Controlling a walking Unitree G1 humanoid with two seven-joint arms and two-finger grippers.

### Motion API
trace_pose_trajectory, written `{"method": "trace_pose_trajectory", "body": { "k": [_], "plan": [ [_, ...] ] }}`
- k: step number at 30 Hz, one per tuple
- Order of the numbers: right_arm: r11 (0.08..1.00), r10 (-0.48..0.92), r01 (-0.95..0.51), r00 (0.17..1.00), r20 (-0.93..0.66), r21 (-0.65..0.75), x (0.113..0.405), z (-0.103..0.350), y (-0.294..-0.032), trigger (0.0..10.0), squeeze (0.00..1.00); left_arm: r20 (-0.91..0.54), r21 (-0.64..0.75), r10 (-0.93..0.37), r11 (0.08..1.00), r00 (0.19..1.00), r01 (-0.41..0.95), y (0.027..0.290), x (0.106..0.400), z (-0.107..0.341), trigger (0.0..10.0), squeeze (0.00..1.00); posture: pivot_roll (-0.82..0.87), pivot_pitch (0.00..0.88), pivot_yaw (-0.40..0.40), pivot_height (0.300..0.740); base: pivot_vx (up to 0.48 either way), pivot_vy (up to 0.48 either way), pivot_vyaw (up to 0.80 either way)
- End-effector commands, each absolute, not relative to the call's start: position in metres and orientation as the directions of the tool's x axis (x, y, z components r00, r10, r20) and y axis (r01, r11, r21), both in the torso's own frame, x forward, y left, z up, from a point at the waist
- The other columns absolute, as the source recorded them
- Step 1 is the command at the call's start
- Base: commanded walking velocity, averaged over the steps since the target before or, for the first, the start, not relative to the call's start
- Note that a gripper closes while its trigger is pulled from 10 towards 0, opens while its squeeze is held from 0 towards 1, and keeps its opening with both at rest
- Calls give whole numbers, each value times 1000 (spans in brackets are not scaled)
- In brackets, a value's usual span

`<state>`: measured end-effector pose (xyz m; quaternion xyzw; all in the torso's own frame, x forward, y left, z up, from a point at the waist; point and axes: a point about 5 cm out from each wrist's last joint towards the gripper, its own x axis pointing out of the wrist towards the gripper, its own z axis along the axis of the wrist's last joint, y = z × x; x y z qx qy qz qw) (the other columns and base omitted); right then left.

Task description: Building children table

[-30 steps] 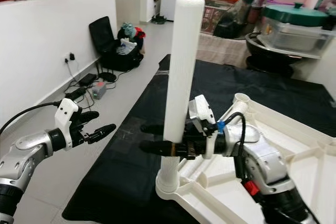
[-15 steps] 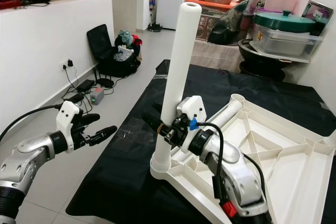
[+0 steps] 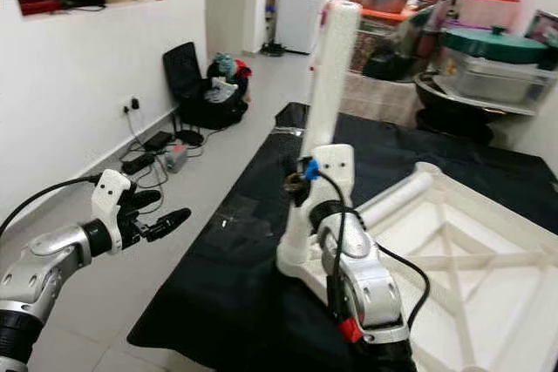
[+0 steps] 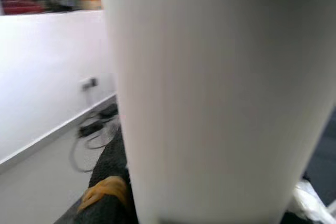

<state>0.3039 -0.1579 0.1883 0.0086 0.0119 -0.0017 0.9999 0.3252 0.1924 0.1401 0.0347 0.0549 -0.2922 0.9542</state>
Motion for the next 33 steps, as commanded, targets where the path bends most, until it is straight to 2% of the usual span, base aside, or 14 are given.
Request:
{"method": "trace_pose_trajectory", "body": {
  "k": [1, 2, 7, 10, 12, 17, 21, 22, 23, 25, 27, 33],
  "plan": [
    [966, -252, 249, 830, -497, -73, 286, 104, -196, 10000, 0, -124, 31, -546, 832, 828, 553, 193, 327, 140, 10000, 0, 44, 0, -91, 740, 0, 0, 0],
    [966, -252, 249, 830, -497, -73, 286, 104, -196, 10000, 0, -124, 31, -546, 832, 828, 553, 193, 327, 140, 10000, 0, 44, 0, -91, 740, 0, 0, 0],
    [889, -450, 430, 759, -471, -157, 283, 102, -210, 10000, 0, -125, 36, -533, 841, 837, 540, 194, 328, 139, 10000, 0, 44, 0, -91, 740, 0, 0, 0],
    [868, -491, 456, 731, -474, -196, 281, 99, -212, 10000, 0, -128, 39, -527, 844, 840, 535, 194, 328, 138, 10000, 0, 43, 0, -88, 740, 0, 0, 0],
    [832, -544, 512, 675, -498, -216, 278, 91, -217, 10000, 0, -141, 46, -510, 853, 849, 520, 195, 330, 137, 10000, 0, 43, 0, -87, 740, 0, 0, 0],
    [818, -563, 529, 655, -504, -226, 277, 88, -219, 10000, 0, -144, 47, -499, 859, 855, 509, 196, 331, 137, 10000, 0, 42, 0, -85, 740, 0, 0, 0],
    [744, -649, 604, 550, -526, -287, 278, 72, -238, 10000, 0, -154, 52, -463, 878, 873, 476, 199, 334, 136, 10000, 0, 46, 0, -89, 740, 0, 0, 0],
    [744, -649, 604, 550, -526, -287, 278, 72, -238, 10000, 0, -154, 52, -463, 878, 873, 476, 199, 334, 136, 10000, 0, 46, 0, -89, 740, 0, 0, 0],
    [708, -682, 635, 503, -531, -309, 277, 68, -246, 10000, 0, -159, 56, -448, 886, 880, 461, 201, 335, 135, 10000, 0, 46, 0, -90, 740, 0, 0, 0],
    [708, -682, 635, 503, -531, -309, 277, 68, -246, 10000, 0, -159, 56, -448, 886, 880, 461, 201, 335, 135, 10000, 0, 46, 0, -90, 740, 0, 0, 0],
    [648, -727, 687, 428, -537, -329, 273, 64, -256, 10000, 0, -170, 64, -421, 897, 891, 437, 205, 336, 134, 10000, 0, 49, 0, -91, 740, 0, 0, 0],
    [624, -740, 705, 396, -543, -337, 272, 61, -261, 10000, 0, -180, 65, -403, 906, 898, 419, 207, 337, 133, 10000, 0, 49, 0, -89, 740, 0, 0, 0]
  ]
}}
